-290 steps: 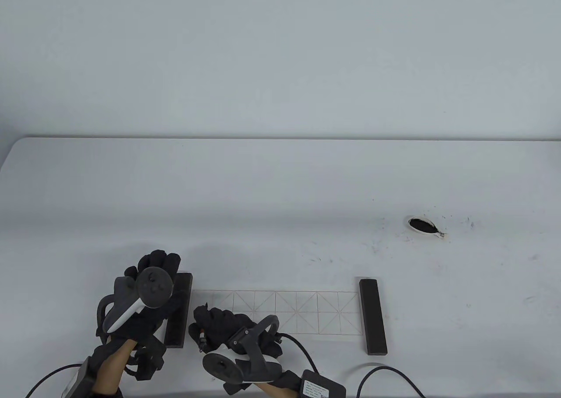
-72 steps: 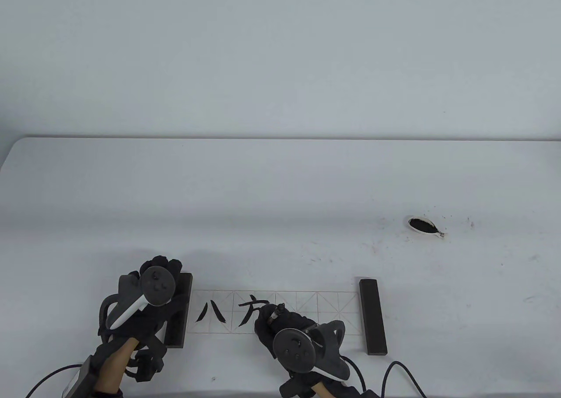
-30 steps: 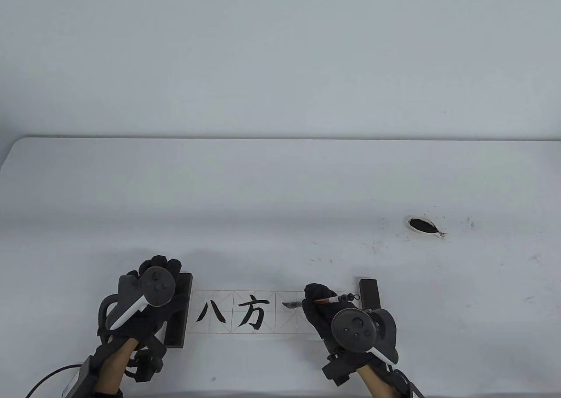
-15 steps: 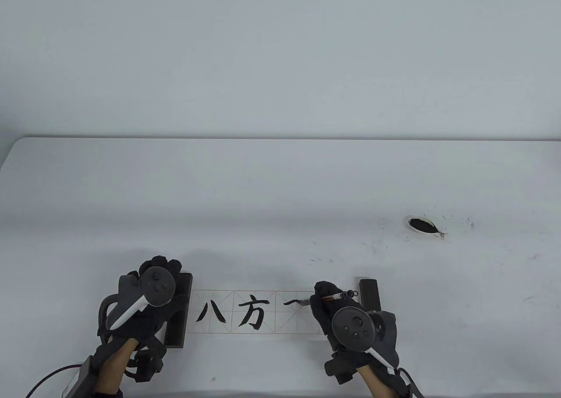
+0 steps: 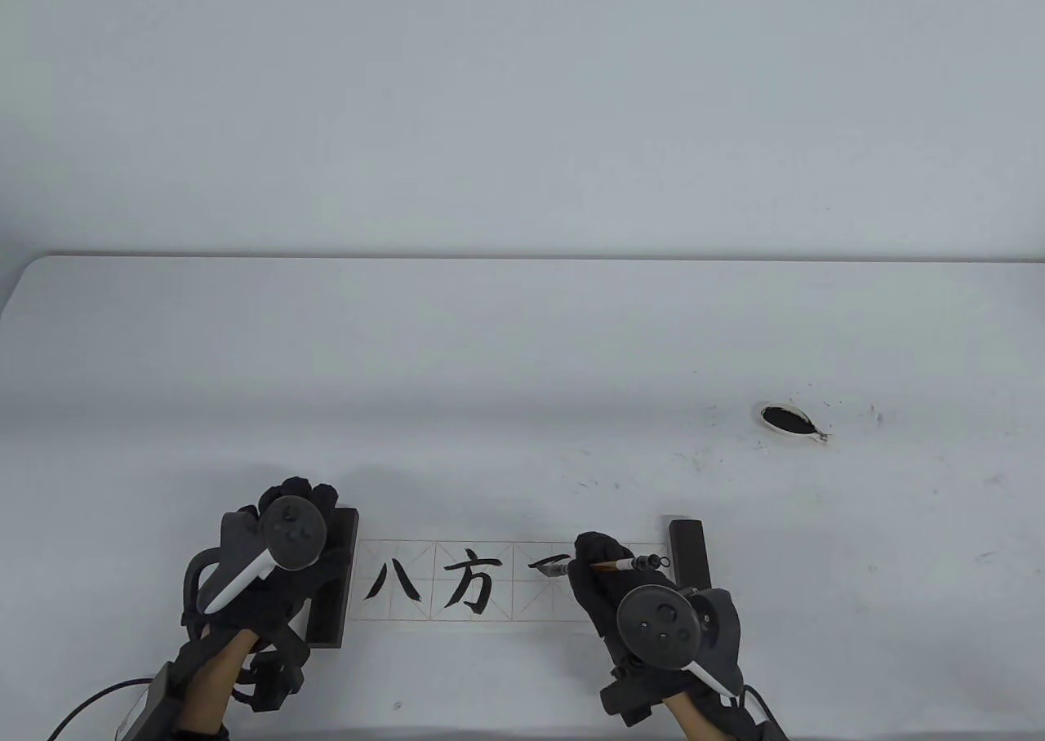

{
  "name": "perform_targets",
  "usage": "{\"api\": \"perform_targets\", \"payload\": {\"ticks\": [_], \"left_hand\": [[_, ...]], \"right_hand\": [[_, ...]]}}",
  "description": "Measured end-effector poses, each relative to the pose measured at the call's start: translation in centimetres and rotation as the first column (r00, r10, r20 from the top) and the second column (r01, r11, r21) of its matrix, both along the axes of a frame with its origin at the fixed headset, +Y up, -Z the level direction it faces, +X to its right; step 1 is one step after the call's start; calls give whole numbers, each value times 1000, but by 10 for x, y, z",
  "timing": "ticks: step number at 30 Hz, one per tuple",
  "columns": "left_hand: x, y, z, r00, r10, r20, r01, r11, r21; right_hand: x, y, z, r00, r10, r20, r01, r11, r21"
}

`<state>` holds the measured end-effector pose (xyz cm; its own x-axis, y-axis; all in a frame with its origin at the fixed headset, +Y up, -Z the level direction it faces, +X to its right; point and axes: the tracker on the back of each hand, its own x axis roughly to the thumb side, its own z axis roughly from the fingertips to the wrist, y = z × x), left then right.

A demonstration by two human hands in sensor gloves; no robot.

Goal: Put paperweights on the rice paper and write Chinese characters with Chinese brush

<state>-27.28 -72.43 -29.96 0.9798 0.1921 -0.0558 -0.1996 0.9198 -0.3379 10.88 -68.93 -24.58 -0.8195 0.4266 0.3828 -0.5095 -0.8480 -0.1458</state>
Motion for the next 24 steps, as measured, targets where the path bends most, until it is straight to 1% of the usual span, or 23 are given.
{"api": "perform_targets", "payload": {"ticks": [6, 11, 16, 19, 24], "left_hand": [[0, 0, 0, 1000, 0, 0, 0, 1000, 0], [0, 0, 0, 1000, 0, 0, 0, 1000, 0], [0, 0, 0, 1000, 0, 0, 0, 1000, 0], [0, 0, 0, 1000, -1, 1, 1, 1000, -2], [1, 0, 0, 1000, -2, 6, 2, 1000, -7]], "right_hand": [[-3, -3, -1, 999, 32, -19, -33, 999, -14], [-2, -3, -2, 997, 75, -5, -75, 997, -25], [-1, -3, -2, 997, 76, -3, -76, 997, -33], [3, 0, -1, 999, 40, 28, -40, 999, -5], [7, 1, -2, 997, 41, 70, -42, 999, 4]]}}
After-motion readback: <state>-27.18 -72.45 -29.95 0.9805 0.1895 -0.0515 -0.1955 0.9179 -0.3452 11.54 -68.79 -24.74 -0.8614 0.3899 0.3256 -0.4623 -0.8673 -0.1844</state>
